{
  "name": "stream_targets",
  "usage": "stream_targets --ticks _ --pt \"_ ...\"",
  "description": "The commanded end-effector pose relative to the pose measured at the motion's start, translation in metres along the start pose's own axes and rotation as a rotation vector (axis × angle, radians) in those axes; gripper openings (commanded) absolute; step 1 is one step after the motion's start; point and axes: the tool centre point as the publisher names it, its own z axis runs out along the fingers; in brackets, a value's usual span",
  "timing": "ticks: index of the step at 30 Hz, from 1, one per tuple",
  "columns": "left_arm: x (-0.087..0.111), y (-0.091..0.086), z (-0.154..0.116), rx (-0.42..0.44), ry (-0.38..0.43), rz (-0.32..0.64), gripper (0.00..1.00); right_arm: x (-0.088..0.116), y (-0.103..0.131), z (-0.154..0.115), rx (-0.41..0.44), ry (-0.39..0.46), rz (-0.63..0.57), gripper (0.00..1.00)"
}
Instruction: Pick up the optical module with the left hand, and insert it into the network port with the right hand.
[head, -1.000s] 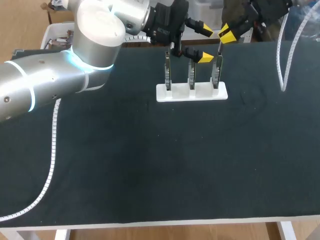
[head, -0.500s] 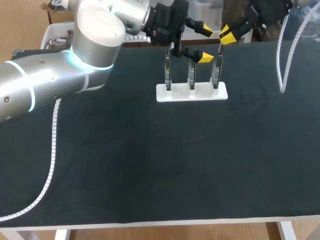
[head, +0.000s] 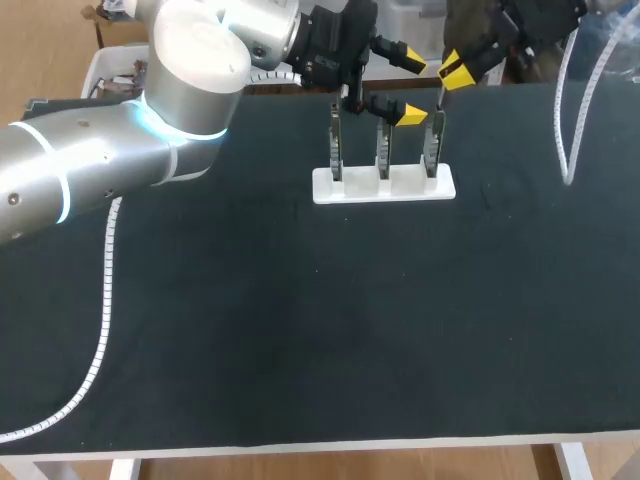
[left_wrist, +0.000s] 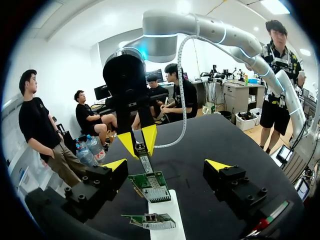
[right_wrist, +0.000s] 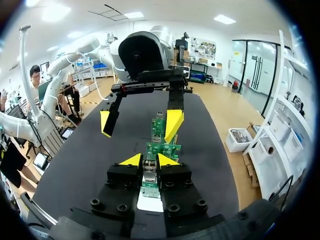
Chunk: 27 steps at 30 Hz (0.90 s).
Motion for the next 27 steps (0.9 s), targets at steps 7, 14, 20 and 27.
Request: stream_targets --ticks 7,14,20,27 --pt "-0.0010 0.0002 0.0002 0.000 0.004 -0.001 1.00 -0.0019 -0.0106 -0.0004 -0.112 -0.005 -0.006 0.00" --pt "-0.0010 0.0002 0.0002 0.000 0.004 -0.001 1.00 -0.0046 -0.0107 -0.0020 -0.109 0.000 -0.015 0.00" --pt "-0.0010 0.0002 0.0002 0.000 0.004 -0.001 1.00 -0.0021 -0.0105 0.0007 -0.113 0.000 -0.006 0.00" --pt "-0.0010 0.0002 0.0002 0.000 0.004 -0.001 1.00 -0.0035 -0.0124 0.0033 -0.119 -0.002 -0.008 0.00"
